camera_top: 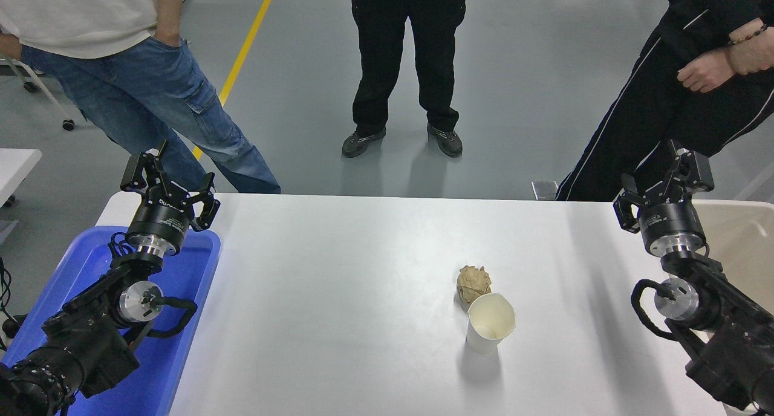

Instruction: Dispose of the paper cup in the dustbin

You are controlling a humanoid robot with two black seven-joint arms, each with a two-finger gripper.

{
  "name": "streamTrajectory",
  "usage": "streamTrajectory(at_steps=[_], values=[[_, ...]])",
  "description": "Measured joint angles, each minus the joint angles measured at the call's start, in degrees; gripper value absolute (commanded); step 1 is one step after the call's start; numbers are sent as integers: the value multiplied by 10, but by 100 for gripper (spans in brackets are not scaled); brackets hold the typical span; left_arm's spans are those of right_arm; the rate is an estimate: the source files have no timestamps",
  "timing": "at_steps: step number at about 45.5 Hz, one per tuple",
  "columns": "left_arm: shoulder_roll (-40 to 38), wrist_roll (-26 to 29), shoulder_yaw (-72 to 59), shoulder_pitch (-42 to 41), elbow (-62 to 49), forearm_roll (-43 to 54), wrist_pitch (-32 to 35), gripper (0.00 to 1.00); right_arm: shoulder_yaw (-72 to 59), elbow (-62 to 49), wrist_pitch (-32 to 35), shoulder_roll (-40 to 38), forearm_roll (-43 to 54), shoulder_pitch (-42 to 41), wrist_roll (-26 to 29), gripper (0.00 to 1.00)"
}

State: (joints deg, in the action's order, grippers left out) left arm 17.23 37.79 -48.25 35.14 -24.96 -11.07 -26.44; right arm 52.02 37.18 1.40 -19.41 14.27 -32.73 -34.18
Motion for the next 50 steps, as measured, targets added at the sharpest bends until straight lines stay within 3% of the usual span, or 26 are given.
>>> streamTrajectory(at_steps=[50], values=[[0,0,0,0,0,0,3,100,-6,0,-2,0,0,2,0,100]])
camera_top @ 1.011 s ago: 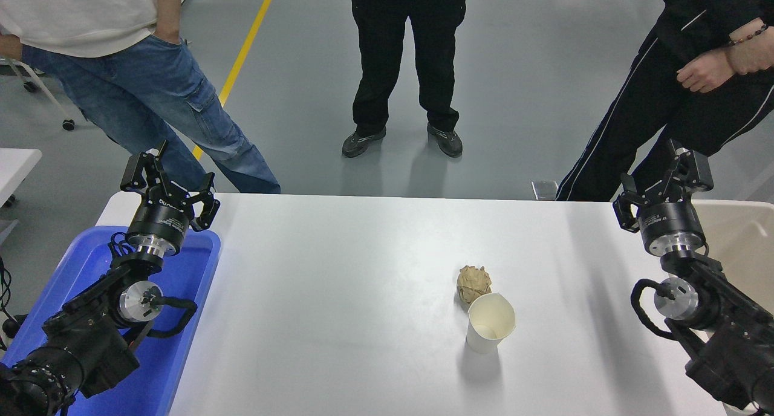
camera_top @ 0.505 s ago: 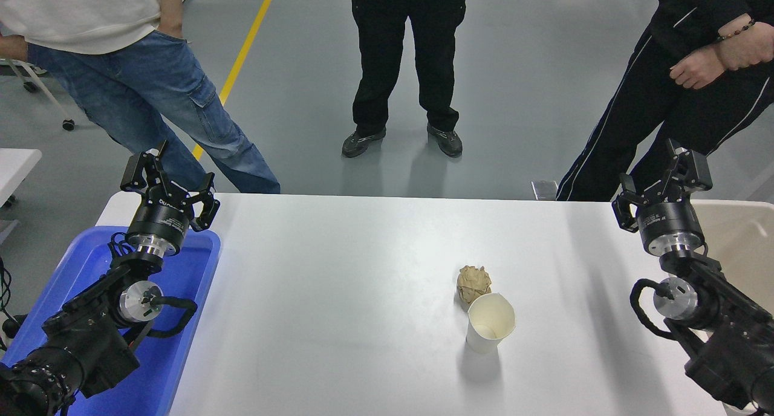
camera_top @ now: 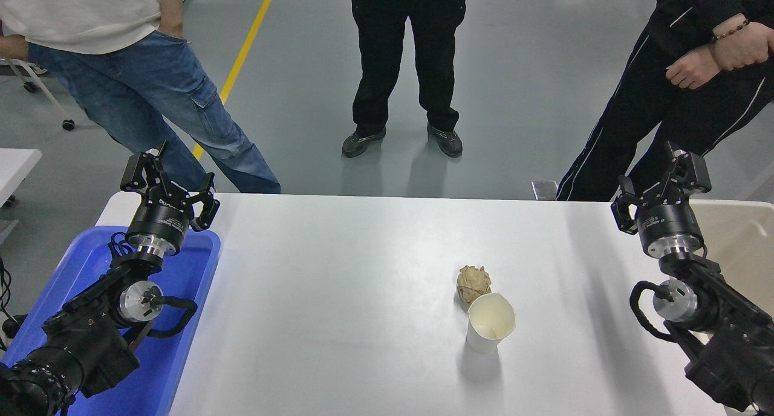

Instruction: Dispose of the paper cup in the dustbin

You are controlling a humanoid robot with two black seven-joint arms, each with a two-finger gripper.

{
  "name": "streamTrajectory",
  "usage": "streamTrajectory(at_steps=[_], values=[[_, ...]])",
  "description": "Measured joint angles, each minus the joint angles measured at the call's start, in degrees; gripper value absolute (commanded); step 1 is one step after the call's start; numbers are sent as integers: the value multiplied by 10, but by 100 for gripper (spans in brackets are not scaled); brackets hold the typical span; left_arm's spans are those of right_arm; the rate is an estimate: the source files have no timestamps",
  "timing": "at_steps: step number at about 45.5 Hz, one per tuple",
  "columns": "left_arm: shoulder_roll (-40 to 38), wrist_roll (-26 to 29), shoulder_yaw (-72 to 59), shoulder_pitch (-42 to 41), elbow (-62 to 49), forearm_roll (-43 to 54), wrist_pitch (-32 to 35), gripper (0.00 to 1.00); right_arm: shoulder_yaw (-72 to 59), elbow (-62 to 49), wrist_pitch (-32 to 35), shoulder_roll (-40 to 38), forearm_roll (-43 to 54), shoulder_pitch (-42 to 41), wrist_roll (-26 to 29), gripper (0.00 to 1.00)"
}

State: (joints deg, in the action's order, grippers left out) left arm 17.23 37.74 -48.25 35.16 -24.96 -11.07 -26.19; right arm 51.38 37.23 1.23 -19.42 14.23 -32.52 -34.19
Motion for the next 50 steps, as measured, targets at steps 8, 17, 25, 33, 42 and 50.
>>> streamTrajectory(at_steps=[8,17,25,33,42,50], values=[[0,0,0,0,0,0,0,100,-12,-5,-1,0,0,-1,0,100],[0,0,0,0,0,0,0,100,-20,-8,-2,-1,0,-1,1,100],[0,0,0,0,0,0,0,100,-23,-9,-1,-6,3,-5,1,100],[0,0,0,0,0,0,0,100,-54,-12,-1,-24,8,-23,3,100],[0,0,0,0,0,0,0,100,-185,-28,-1,-57,12,-82,3,100],[0,0,0,0,0,0,0,100,-355,-45,1,-75,21,-167,4,100]])
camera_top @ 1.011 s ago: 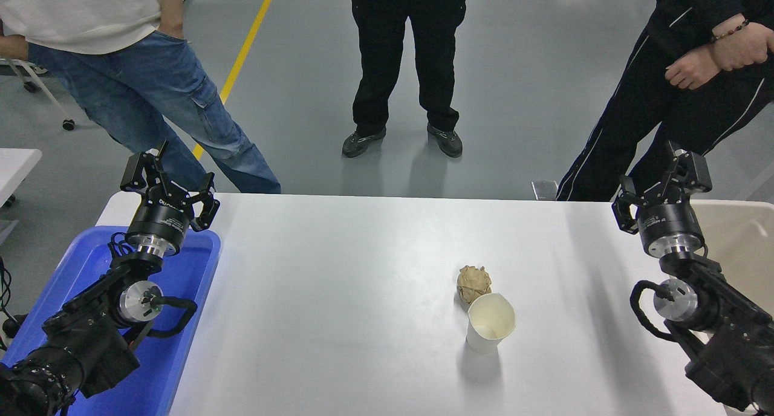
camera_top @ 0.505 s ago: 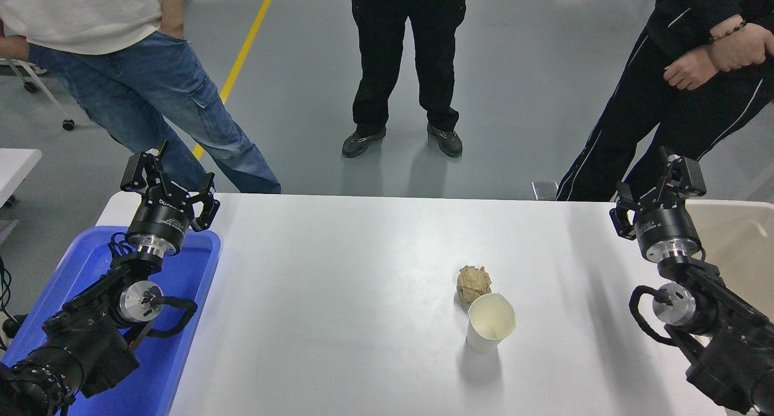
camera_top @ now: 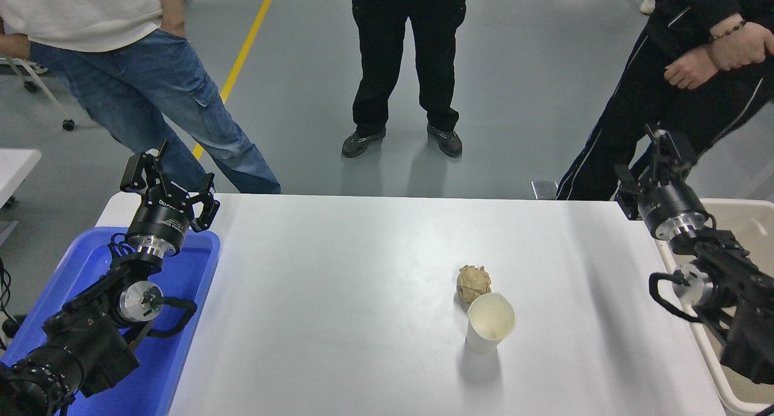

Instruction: Dispose of the paper cup in the dustbin

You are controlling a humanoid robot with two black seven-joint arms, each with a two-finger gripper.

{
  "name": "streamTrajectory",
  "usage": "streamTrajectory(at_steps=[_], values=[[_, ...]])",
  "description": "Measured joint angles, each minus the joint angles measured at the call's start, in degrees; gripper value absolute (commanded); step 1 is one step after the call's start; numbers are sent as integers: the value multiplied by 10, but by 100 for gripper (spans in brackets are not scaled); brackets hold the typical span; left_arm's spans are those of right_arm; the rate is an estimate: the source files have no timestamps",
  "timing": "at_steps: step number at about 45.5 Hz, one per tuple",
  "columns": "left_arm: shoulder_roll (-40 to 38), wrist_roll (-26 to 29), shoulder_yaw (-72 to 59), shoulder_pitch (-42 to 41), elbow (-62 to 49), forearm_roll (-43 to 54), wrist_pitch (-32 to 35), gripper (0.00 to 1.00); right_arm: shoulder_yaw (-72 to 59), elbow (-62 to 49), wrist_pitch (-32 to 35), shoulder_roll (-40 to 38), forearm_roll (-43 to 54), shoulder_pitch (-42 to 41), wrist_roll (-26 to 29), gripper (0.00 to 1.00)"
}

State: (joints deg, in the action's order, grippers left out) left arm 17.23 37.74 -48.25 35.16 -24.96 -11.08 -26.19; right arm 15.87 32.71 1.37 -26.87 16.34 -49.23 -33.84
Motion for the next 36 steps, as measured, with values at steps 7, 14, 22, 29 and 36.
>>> streamTrajectory(at_steps=[7,14,22,29,36], values=[[0,0,0,0,0,0,0,100,-164,-5,3,-6,31,-91,0,100],[0,0,0,0,0,0,0,100,-302,-6,18,-5,85,-168,0,100],[0,0,0,0,0,0,0,100,-426,-4,42,3,188,-237,0,100],[0,0,0,0,0,0,0,100,-503,14,73,10,291,-285,-1,100],[0,0,0,0,0,0,0,100,-549,58,111,13,369,-328,-1,100]])
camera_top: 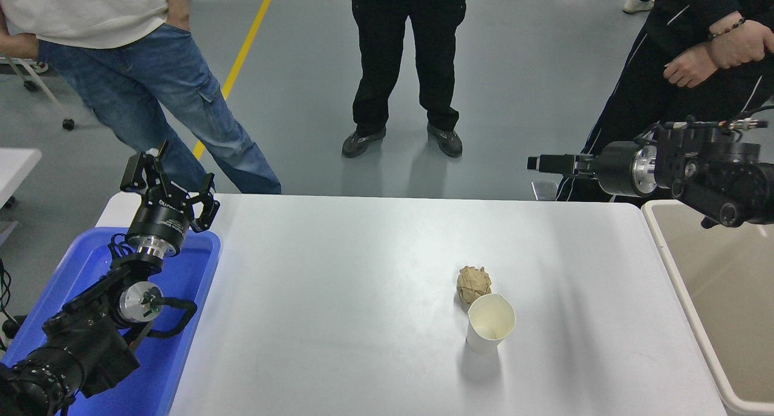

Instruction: Dispose of the paper cup in the dustbin

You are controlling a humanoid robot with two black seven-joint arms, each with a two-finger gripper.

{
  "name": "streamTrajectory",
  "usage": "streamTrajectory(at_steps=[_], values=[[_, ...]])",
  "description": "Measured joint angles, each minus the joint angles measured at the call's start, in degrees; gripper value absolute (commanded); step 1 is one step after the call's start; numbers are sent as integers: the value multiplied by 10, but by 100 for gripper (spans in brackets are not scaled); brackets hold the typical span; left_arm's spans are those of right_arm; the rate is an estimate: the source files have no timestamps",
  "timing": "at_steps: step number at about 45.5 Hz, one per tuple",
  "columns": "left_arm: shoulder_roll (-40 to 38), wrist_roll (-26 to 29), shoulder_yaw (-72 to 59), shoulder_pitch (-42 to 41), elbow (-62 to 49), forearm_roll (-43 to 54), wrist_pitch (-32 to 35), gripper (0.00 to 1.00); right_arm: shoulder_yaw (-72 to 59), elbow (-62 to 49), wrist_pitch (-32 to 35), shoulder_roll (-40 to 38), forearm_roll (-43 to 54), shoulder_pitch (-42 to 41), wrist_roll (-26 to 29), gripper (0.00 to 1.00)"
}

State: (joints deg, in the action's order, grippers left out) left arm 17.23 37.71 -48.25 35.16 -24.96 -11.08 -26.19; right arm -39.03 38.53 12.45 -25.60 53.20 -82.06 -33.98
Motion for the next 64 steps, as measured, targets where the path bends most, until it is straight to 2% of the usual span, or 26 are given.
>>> streamTrajectory(at_steps=[13,22,36,64], values=[[0,0,0,0,0,0,0,100,-53,107,67,17,74,-64,0,100],[0,0,0,0,0,0,0,100,-90,137,91,54,92,-76,0,100],[0,0,0,0,0,0,-1,100,-115,137,100,98,98,-40,1,100],[0,0,0,0,0,0,-1,100,-109,91,77,111,76,33,4,99]])
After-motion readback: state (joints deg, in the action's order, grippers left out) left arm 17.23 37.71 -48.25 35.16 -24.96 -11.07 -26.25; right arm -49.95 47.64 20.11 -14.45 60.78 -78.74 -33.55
